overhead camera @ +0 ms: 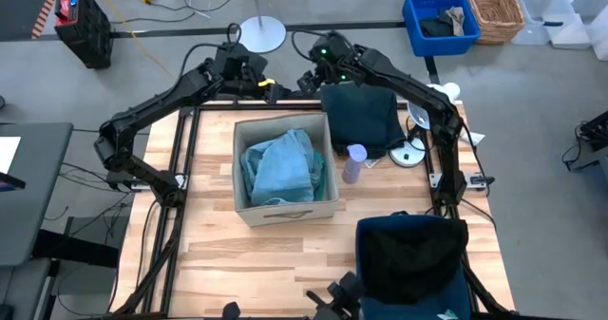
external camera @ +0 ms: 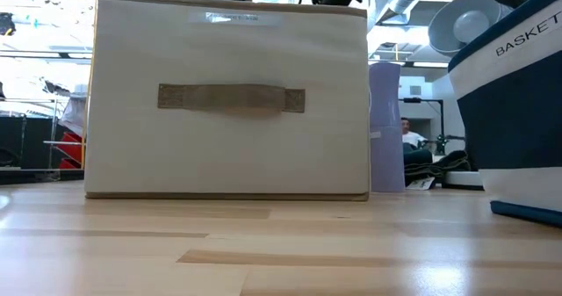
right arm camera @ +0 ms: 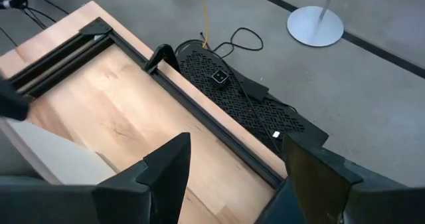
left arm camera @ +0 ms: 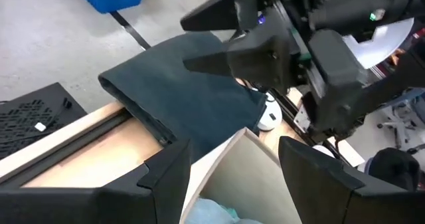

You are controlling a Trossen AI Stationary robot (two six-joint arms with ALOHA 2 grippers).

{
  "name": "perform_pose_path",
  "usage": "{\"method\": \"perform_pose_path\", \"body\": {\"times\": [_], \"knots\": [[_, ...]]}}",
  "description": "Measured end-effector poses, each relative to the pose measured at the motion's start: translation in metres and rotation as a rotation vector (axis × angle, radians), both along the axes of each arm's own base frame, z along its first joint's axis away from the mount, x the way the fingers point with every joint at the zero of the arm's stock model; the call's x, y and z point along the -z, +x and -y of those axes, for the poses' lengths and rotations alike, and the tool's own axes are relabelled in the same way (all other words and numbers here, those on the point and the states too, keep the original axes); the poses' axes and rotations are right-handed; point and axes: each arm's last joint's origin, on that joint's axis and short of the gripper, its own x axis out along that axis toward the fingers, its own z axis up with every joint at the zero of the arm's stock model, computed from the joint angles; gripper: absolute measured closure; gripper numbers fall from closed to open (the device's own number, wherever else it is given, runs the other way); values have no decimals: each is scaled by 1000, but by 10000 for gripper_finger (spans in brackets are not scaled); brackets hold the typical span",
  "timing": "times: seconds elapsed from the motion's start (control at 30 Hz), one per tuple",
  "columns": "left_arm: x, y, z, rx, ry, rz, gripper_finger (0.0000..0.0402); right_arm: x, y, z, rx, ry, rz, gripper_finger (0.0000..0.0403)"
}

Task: Sort clothes
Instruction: Put the black pants into the blue laundry bin

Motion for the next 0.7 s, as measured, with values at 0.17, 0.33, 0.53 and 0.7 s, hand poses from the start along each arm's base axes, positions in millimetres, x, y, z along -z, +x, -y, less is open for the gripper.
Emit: {"method": "perform_pose_path", "body": {"times": [0.17,0.33,0.53,0.7], "knots": [[0,2,3,13,1,-1,182,0,3,-4,-5,7,6,148],[0,5,7,29,0,0,182,0,4,-6,-9,8,7,148],[0,7,10,41,0,0,182,0,4,-7,-10,9,5,148],[0,7,10,41,0,1,182,0,4,-7,-9,8,6,148]]}}
